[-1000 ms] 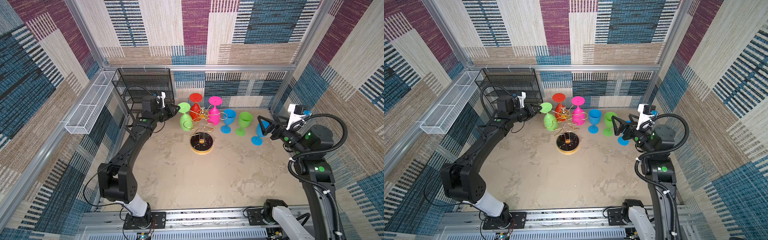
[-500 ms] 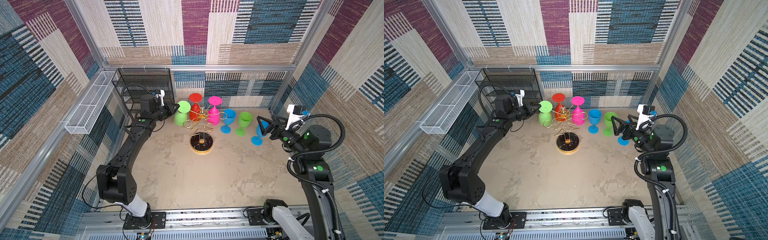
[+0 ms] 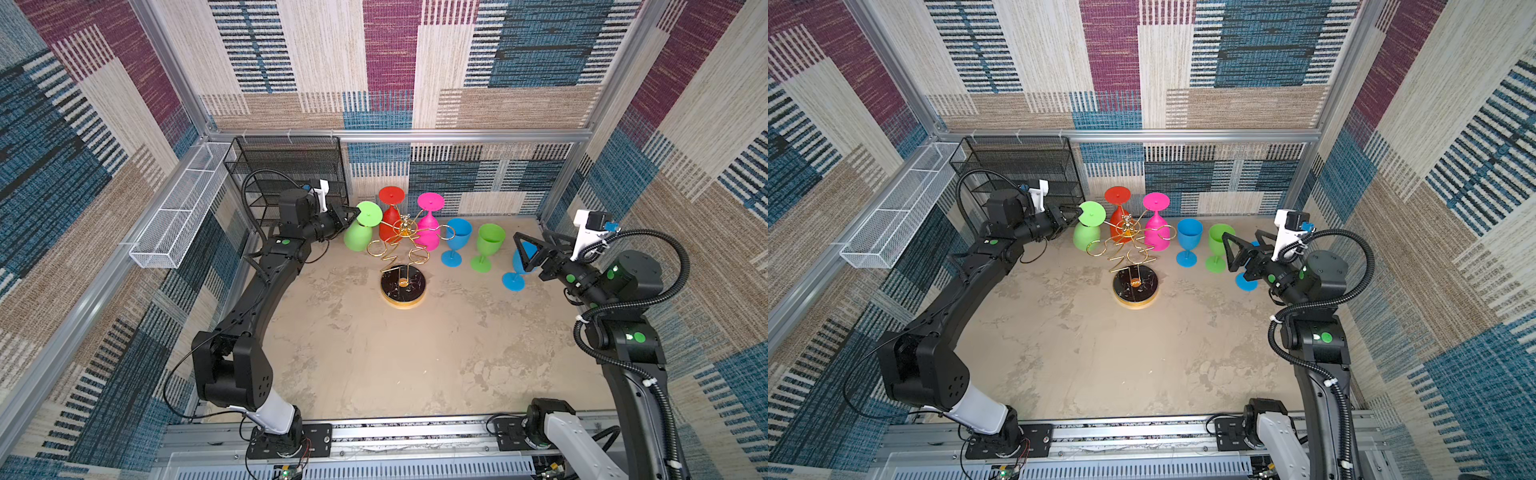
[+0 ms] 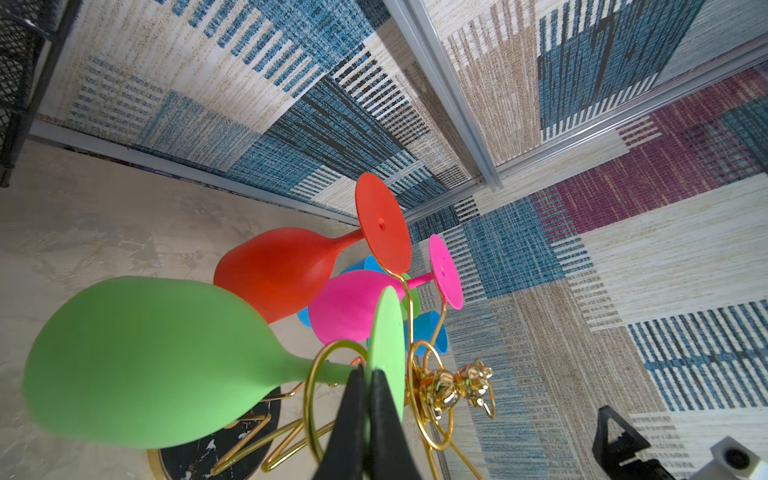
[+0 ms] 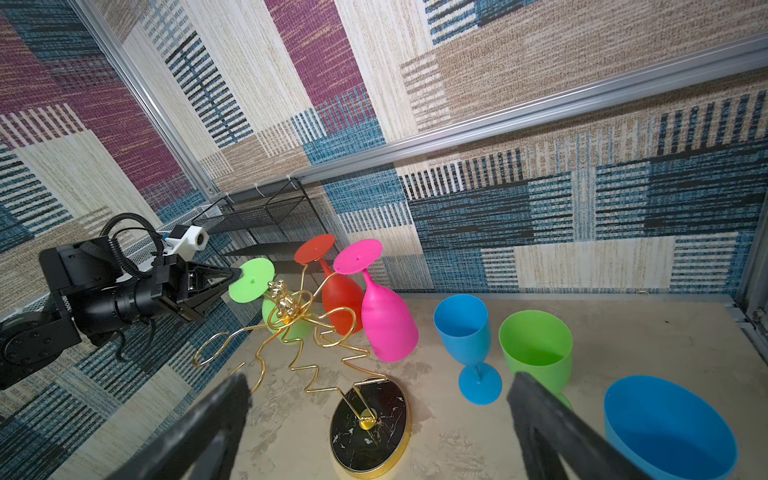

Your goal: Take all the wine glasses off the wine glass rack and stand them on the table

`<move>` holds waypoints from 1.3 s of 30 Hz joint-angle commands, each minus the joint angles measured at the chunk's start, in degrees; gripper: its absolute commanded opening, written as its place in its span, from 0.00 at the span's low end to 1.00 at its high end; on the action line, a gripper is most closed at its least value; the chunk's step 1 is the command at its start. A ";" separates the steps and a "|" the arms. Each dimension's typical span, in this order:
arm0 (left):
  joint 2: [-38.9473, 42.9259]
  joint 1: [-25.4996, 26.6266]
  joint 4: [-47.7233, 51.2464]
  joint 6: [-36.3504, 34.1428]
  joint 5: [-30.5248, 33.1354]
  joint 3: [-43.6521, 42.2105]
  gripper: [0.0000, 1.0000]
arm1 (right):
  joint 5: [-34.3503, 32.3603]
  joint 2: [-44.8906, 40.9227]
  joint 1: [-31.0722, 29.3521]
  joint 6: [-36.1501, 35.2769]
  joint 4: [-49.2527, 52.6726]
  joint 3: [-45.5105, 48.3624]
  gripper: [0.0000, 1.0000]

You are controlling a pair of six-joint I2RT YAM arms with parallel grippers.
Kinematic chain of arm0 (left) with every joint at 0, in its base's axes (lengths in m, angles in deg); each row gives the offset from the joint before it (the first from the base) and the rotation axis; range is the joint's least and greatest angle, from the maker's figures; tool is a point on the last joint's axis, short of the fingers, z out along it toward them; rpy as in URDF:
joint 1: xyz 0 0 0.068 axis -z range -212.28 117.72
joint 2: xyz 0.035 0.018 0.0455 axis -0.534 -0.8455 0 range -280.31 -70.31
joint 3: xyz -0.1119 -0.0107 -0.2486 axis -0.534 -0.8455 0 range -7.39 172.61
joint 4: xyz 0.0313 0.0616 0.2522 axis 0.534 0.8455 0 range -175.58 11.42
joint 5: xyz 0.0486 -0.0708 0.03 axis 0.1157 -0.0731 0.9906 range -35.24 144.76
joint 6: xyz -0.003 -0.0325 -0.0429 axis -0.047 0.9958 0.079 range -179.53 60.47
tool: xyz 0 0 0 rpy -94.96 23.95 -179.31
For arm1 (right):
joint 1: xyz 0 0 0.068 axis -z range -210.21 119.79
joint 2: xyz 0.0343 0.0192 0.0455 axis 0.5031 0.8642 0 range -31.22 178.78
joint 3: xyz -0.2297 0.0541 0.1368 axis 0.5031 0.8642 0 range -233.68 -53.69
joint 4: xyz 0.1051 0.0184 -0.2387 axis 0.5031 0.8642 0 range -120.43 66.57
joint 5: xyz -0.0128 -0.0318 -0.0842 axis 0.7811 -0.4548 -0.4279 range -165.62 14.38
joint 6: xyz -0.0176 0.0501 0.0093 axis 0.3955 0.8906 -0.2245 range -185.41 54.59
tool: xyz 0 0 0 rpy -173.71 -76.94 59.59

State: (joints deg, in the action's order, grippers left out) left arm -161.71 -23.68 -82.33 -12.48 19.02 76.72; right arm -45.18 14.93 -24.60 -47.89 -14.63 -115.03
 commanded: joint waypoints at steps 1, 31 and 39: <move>0.41 -0.16 -4.02 3.83 -2.52 0.07 0.00 | 0.54 -0.23 -0.07 0.58 -1.81 0.00 0.99; 0.00 2.56 -9.02 9.95 -3.90 -2.04 0.00 | 0.77 -1.23 -0.08 1.64 -1.65 -0.27 0.99; -2.41 3.00 -11.26 11.63 -3.85 -0.01 0.00 | 0.41 -1.59 -0.07 1.23 -1.06 -0.50 0.99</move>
State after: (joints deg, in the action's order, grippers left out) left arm -163.65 -20.73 -90.07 -2.49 15.45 75.80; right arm -44.70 13.62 -24.60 -47.02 -14.66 -115.07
